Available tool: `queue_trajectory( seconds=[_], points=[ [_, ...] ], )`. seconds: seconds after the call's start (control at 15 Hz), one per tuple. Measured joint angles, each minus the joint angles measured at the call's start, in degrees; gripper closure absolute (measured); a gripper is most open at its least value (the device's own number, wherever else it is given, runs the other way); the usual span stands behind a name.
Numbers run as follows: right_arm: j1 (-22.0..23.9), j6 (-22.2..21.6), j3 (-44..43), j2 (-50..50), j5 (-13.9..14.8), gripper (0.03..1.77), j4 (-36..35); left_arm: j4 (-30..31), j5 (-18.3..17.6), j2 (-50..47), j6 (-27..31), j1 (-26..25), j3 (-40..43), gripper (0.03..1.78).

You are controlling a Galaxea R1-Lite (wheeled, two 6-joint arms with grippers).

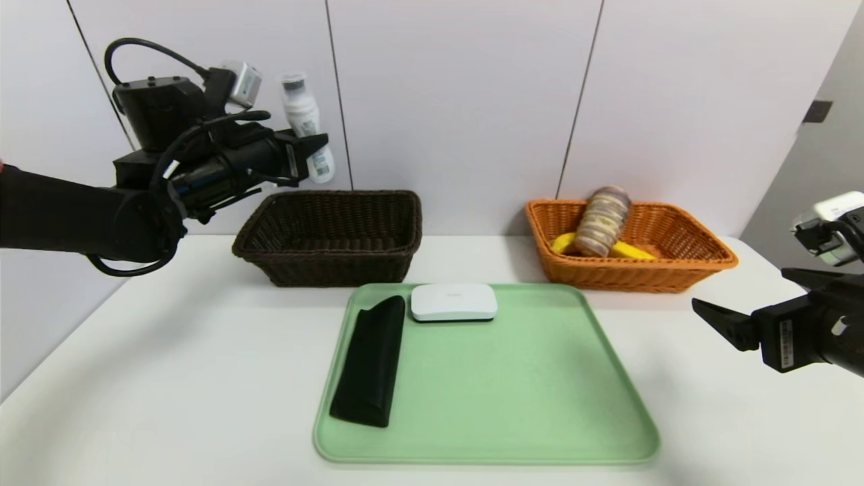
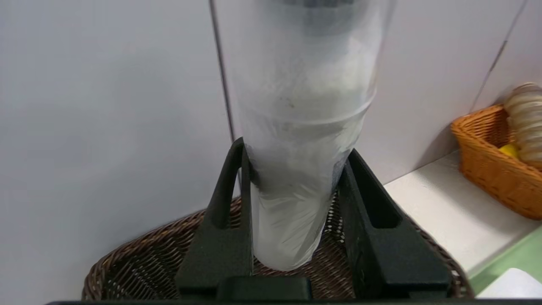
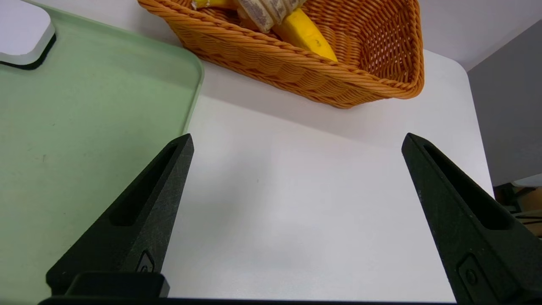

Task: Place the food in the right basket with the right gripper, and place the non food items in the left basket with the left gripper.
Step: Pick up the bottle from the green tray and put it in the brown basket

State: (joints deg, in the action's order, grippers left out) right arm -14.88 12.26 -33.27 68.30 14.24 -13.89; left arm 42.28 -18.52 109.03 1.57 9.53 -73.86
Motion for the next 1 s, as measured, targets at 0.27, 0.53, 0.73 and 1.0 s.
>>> queue_trajectory(
  seconds=[0.27,0.53,0.73,1.0],
  points=[
    [0.0,0.0,0.2,0.0,0.0,0.10,0.0,-0.6,0.2,4.3,0.7,-1.9,-1.6,1.21],
    [0.1,-0.1,0.1,0.1,-0.7,0.10,0.0,-0.8,0.2,7.7,4.3,-5.0,-1.6,1.21],
    [0.1,-0.8,0.5,0.2,-0.7,0.10,0.0,-2.3,0.2,9.0,7.1,-6.5,-1.5,1.21],
    [0.0,-0.9,0.7,0.2,-0.7,0.10,-0.1,-4.0,0.2,10.1,11.9,-8.0,-1.6,1.21]
  ],
)
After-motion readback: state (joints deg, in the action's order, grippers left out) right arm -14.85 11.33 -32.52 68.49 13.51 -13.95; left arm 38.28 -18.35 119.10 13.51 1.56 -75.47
